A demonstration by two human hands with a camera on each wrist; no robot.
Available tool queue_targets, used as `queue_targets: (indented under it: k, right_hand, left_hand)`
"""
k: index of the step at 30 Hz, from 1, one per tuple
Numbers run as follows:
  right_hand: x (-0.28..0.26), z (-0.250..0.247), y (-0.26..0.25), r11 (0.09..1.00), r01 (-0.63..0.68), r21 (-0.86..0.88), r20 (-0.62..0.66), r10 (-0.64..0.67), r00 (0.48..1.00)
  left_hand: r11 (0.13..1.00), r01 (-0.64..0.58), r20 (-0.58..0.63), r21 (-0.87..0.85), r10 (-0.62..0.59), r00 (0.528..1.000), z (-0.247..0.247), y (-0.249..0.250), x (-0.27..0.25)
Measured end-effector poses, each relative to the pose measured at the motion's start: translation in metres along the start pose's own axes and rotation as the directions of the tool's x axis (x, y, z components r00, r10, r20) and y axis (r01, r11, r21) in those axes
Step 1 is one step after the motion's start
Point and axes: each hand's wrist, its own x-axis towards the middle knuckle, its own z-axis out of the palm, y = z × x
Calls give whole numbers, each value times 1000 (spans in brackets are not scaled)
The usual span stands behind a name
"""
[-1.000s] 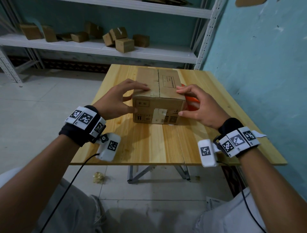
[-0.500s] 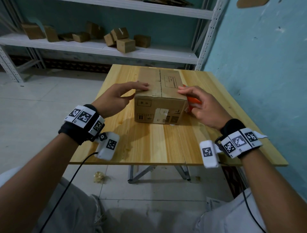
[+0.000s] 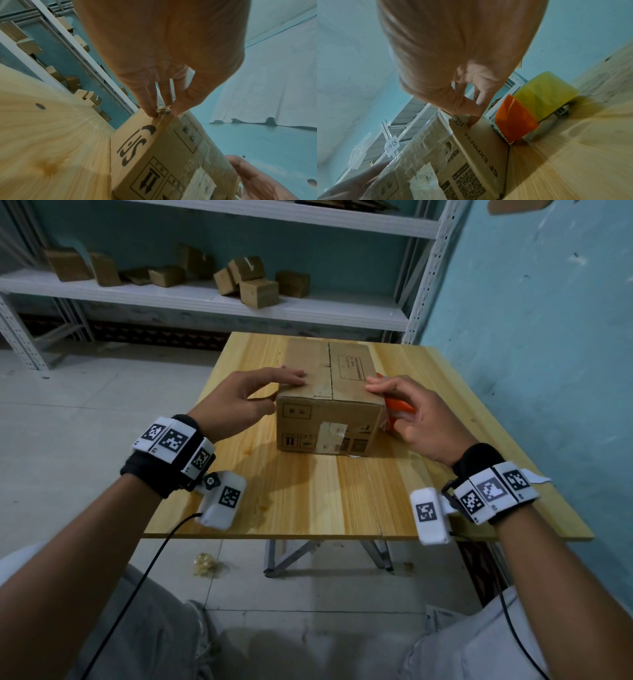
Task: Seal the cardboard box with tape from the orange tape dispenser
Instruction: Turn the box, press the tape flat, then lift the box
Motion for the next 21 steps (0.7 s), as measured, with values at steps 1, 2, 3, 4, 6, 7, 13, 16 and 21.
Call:
queue_targets:
  k: [1,2,3,4,6,7,13,16,21]
  right_hand:
    - [0,0,0,1000,2,-3,-1,-2,1000]
    - [0,0,1,1000,3,-3,-3,-3,1000]
    - [1,0,1,1000,3,-2,-5,-3,1000]
    - [1,0,1,1000,2,-2,-7,-2,1000]
    - [2,0,0,1000,1,-8,-11,-1,1000]
    - [2,1,0,1000,0,-12,-14,-1,1000]
    - [1,1,-1,1000,5,-21,-12,-5,1000]
    - [2,1,0,1000,7,-18,-14,-8,1000]
    - [2,1,-1,1000,2,-27,-14,-2,1000]
  left_hand:
    - [1000,2,2,-2,-2,1000,0,0,0]
    - [1000,6,3,-3,-6,1000,0,1,0]
    - [1000,10,2,-4,-10,1000,0,1,0]
    - [1000,14,2,-8,-14,1000,0,2,-1]
    - [1000,15,3,-13,-15,1000,0,2,-1]
    - [1000,11,6,-12,-11,1000,0,2,-1]
    - [1000,-5,9,-11,5,1000,0,2,-1]
    - [1000,-7,3,4,7,1000,0,1,-1]
    - [1000,-10,1,13,10,1000,-1,-1,0]
